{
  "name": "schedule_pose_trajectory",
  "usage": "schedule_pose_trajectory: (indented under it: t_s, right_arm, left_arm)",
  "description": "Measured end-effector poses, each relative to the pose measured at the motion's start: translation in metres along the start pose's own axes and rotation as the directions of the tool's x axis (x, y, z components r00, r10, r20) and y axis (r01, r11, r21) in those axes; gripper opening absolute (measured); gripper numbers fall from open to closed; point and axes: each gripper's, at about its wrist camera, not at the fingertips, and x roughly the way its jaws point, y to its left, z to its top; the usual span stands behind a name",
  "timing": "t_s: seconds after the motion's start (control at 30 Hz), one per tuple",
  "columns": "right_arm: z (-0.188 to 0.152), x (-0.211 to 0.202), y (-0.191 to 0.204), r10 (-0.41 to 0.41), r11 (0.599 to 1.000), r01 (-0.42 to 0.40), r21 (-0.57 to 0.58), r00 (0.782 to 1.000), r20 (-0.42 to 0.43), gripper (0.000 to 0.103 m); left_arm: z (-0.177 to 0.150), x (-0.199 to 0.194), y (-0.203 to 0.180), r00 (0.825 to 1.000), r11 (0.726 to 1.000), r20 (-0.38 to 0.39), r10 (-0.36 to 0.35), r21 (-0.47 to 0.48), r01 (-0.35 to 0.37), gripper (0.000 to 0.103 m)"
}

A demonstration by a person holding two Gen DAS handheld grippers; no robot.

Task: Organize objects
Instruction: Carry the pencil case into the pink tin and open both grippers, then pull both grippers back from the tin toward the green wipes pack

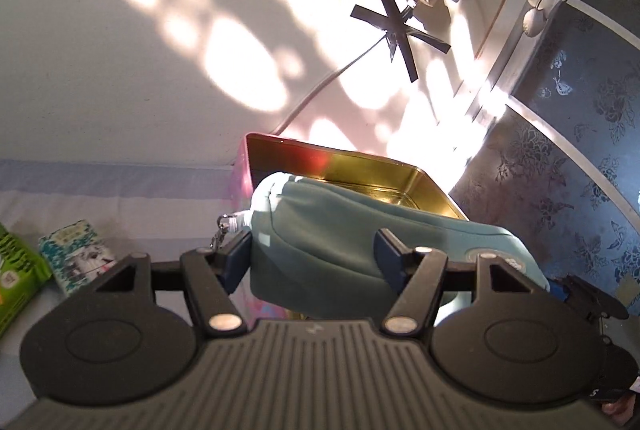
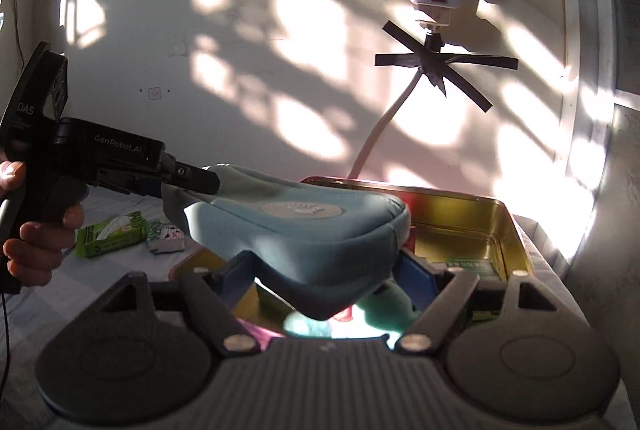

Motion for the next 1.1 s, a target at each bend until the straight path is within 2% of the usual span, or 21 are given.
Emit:
schedule_pose_trajectory:
  t_s: [0.1, 0.17, 0.27, 0.3, 0.4, 0.53, 0.67, 0.83, 1.1]
  right_arm:
    - [0.005, 0.019, -0.038, -0.009, 0.998, 0.011, 0.064, 0.999, -0.032, 0.078]
    - [0.008, 0.037, -0.058, -0.063, 0.993, 0.069, 0.09, 0.996, -0.064, 0.076]
    - [0.007, 0.06, -0.076, -0.197, 0.973, 0.204, 0.104, 0.977, -0.077, 0.076]
    - [0.007, 0.064, -0.08, -0.213, 0.968, 0.221, 0.117, 0.974, -0.077, 0.076]
    - [0.005, 0.063, -0.086, -0.191, 0.964, 0.198, 0.176, 0.98, -0.051, 0.075]
    - [-0.003, 0.05, -0.071, -0.193, 0.966, 0.191, 0.177, 0.981, -0.009, 0.075]
    - [-0.007, 0.029, -0.056, -0.186, 0.962, 0.175, 0.208, 0.982, 0.035, 0.075]
    - [-0.017, -0.009, -0.033, -0.164, 0.953, 0.13, 0.274, 0.981, 0.105, 0.075]
    - [-0.045, -0.049, 0.005, -0.147, 0.93, 0.087, 0.358, 0.978, 0.146, 0.075]
  left_arm:
    - [0.01, 0.033, -0.014, 1.0, 1.0, -0.005, 0.016, 0.021, -0.016, 0.068]
    - [0.013, 0.051, -0.02, 1.0, 0.999, -0.008, 0.03, 0.042, -0.03, 0.068]
    - [0.01, 0.066, -0.029, 0.988, 0.982, 0.012, 0.154, 0.108, -0.154, 0.068]
    - [0.007, 0.066, -0.029, 0.984, 0.976, 0.017, 0.175, 0.126, -0.176, 0.068]
    - [-0.003, 0.054, -0.029, 0.983, 0.971, 0.033, 0.181, 0.154, -0.184, 0.068]
    - [-0.015, 0.031, -0.038, 0.974, 0.951, 0.085, 0.21, 0.212, -0.224, 0.069]
    - [-0.032, 0.01, -0.056, 0.97, 0.935, 0.115, 0.215, 0.261, -0.238, 0.069]
    - [-0.058, -0.014, -0.071, 0.957, 0.904, 0.141, 0.254, 0.316, -0.287, 0.069]
    - [-0.087, -0.045, -0.069, 0.954, 0.905, 0.125, 0.274, 0.302, -0.3, 0.069]
